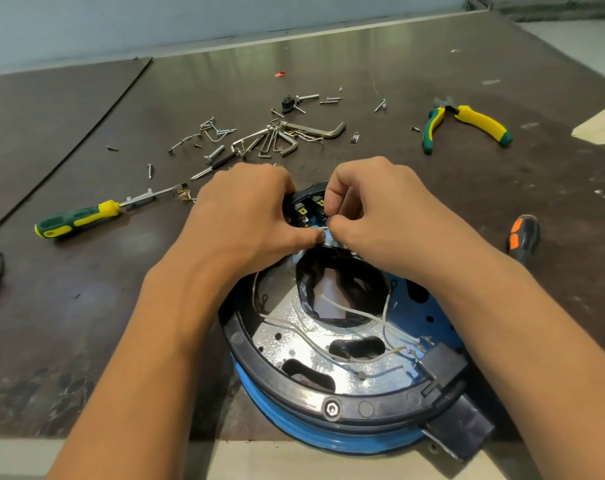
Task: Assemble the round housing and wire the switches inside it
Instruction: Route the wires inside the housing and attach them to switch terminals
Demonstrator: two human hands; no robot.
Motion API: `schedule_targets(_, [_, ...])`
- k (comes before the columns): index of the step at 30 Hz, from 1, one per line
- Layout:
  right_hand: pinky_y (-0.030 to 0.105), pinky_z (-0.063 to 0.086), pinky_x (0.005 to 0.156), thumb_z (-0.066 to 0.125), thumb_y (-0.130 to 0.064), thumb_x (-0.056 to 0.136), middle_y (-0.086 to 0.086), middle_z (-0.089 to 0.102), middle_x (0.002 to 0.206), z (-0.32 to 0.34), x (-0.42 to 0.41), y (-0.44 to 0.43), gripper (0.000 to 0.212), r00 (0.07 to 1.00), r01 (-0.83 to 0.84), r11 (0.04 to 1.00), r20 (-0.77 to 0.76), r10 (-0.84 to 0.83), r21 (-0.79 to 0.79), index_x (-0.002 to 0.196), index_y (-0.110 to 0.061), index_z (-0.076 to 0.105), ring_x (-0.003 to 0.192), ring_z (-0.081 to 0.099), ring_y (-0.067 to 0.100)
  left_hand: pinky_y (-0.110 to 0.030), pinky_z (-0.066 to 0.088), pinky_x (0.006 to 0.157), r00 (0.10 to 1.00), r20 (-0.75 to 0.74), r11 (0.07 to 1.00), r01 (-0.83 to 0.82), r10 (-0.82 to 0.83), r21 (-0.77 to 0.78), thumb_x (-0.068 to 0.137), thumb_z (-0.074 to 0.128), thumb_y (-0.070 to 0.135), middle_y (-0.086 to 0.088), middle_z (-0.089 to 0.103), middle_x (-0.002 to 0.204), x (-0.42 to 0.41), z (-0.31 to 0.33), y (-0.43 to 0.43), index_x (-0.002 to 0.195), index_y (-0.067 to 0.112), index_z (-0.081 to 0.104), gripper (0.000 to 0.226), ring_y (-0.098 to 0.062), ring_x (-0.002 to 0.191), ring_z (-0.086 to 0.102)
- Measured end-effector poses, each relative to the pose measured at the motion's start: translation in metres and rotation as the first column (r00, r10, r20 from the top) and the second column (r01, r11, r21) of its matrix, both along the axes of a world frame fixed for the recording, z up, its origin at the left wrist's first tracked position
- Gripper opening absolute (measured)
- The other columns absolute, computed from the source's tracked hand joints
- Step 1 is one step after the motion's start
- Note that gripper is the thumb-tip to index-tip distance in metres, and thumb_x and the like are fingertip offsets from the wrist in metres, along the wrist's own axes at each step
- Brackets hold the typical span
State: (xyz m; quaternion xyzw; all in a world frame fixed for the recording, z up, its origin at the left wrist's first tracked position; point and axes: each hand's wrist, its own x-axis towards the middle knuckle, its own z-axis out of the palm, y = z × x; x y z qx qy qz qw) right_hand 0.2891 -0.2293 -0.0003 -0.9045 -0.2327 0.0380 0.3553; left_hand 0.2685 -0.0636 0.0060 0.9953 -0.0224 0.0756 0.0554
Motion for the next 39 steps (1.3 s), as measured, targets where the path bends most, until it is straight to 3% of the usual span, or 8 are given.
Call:
schedule_targets(5, [0.022,0.041,0.057,0.065,-0.012,0.084,-0.008,0.062,0.079,0.001,-0.001,0.0,0.02,1.0,-0.004,1.0,-0.021,0.004,-0.013,0.078,-0.029,0.058,0.072,0.059,0.006,-0.043,0.054,0.071,1.0,-0.015,1.0,-0.015,0.015,-0.01,0.061,0.067,0.072,0.0,0.067,0.08,0.0,0.0,-0.001,0.086,0.02,0.065,0.058,-0.028,0.082,0.063])
schedule_targets(16, [0.017,0.044,0.059,0.071,-0.011,0.084,-0.01,0.062,0.081,0.006,-0.003,0.0,0.022,0.998,0.03,0.999,-0.046,-0.032,-0.042,0.078,-0.031,0.06,0.077,0.062,0.008,-0.037,0.05,0.067,0.998,0.01,0.997,-0.057,0.057,0.059,0.063,0.07,0.073,-0.002,0.066,0.087,0.001,-0.004,-0.002,0.089,0.023,0.064,0.057,-0.031,0.086,0.063])
schedule_targets(26, [0.001,0.037,0.048,0.071,-0.007,0.084,-0.009,0.066,0.08,0.008,-0.003,-0.002,0.027,0.997,0.044,0.998,-0.064,-0.047,-0.046,0.079,-0.031,0.06,0.069,0.058,-0.002,-0.041,0.053,0.078,0.997,0.041,0.998,-0.065,0.064,0.016,0.066,0.072,0.07,0.003,0.069,0.102,-0.002,-0.006,-0.002,0.105,0.029,0.063,0.058,-0.027,0.099,0.063])
schedule_targets(28, [0.003,0.04,0.053,0.07,-0.008,0.085,-0.008,0.067,0.083,0.009,-0.003,-0.001,0.026,0.996,0.06,0.996,-0.057,-0.064,-0.061,0.081,-0.032,0.061,0.076,0.063,0.004,-0.043,0.052,0.082,0.997,0.048,0.998,-0.056,0.057,-0.021,0.066,0.073,0.069,0.007,0.067,0.11,-0.004,-0.008,-0.002,0.114,0.033,0.054,0.063,-0.024,0.105,0.062])
schedule_targets(31, [0.025,0.054,0.078,0.071,-0.012,0.085,-0.002,0.07,0.093,0.011,-0.003,0.001,0.024,0.994,0.08,0.991,-0.059,-0.087,-0.109,0.095,-0.033,0.067,0.092,0.066,0.016,-0.043,0.051,0.078,0.997,0.081,0.992,-0.003,0.013,-0.126,0.063,0.081,0.061,0.012,0.063,0.109,-0.007,-0.009,-0.001,0.106,0.035,0.044,0.062,-0.021,0.102,0.061])
schedule_targets(34, [0.03,0.055,0.084,0.072,-0.01,0.084,-0.001,0.07,0.097,0.01,-0.004,0.0,0.029,0.99,0.102,0.992,-0.087,-0.108,-0.07,0.095,-0.036,0.065,0.094,0.067,0.017,-0.043,0.051,0.078,0.988,0.114,0.975,0.126,-0.106,-0.183,0.064,0.086,0.048,0.015,0.052,0.112,-0.008,-0.008,0.0,0.092,0.038,0.057,0.041,-0.014,0.1,0.056])
schedule_targets(39, [0.024,0.052,0.068,0.071,-0.002,0.083,-0.005,0.07,0.089,0.005,-0.002,-0.002,0.037,0.987,0.117,0.993,-0.114,-0.115,0.011,0.089,-0.038,0.064,0.086,0.067,0.013,-0.044,0.053,0.085,0.978,0.073,0.942,0.209,-0.196,-0.262,0.073,0.085,0.033,0.01,0.057,0.123,-0.004,-0.009,0.003,0.09,0.033,0.078,0.019,-0.014,0.109,0.059])
